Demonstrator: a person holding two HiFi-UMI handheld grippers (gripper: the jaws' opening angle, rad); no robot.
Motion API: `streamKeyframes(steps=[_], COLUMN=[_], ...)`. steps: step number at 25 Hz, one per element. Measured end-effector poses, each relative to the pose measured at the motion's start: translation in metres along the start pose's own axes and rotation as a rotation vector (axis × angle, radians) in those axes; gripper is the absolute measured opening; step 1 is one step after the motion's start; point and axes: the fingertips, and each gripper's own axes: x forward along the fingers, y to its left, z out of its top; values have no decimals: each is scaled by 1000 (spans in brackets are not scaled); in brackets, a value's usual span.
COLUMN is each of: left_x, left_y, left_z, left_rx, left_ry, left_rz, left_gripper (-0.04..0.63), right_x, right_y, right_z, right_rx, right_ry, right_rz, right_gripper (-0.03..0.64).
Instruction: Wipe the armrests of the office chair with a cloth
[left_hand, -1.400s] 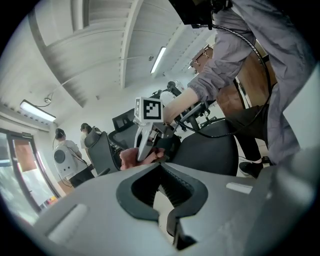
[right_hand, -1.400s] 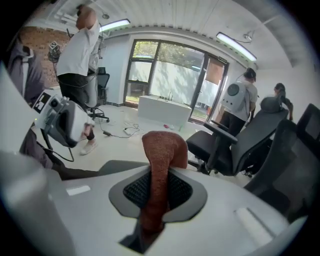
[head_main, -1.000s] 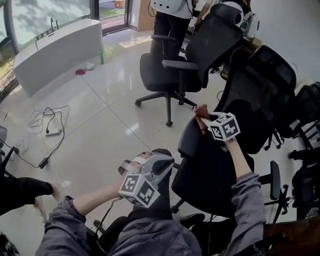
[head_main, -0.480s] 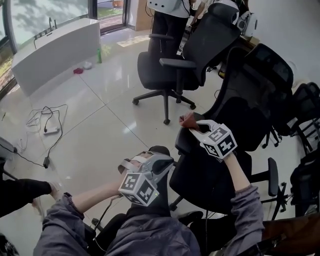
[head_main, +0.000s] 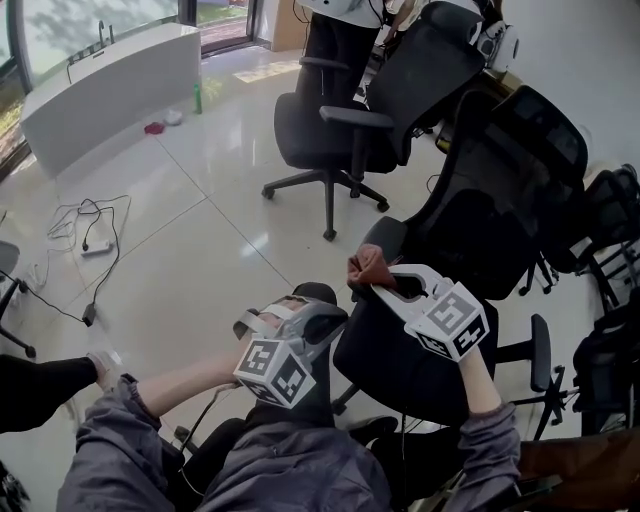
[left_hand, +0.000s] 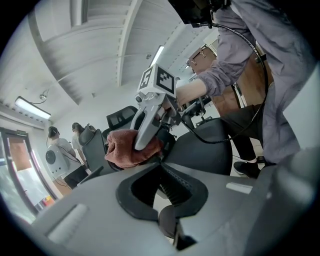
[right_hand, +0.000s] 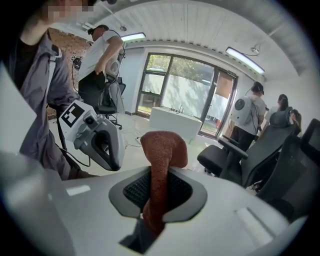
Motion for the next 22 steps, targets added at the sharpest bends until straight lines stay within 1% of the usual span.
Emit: streamKeyframes(steps=[7,11,16,19,22], left_x=[3,2,3,5,4], left_y=[-7,-9,-12,-18,-25], left_z=[-6,-13,-19,-19,-18], left_rx=[3,-15,-27,-21,-18], left_ry=[10,20,27,29,28], left_rz=[-14,-18,-25,-39,-51], left_gripper=[17,17,17,17,17], right_x=[28,45,52,50,42], right_y=[-74,-122,-173,-182,-160], right_z=[-33,-54,-72,-77,-68], right_rx=[89,185,246,287,277], right_ry=[82,111,150,126,65], right_rz=[-104,-168,-285,-314,-285], right_gripper=[51,51,51,51,51])
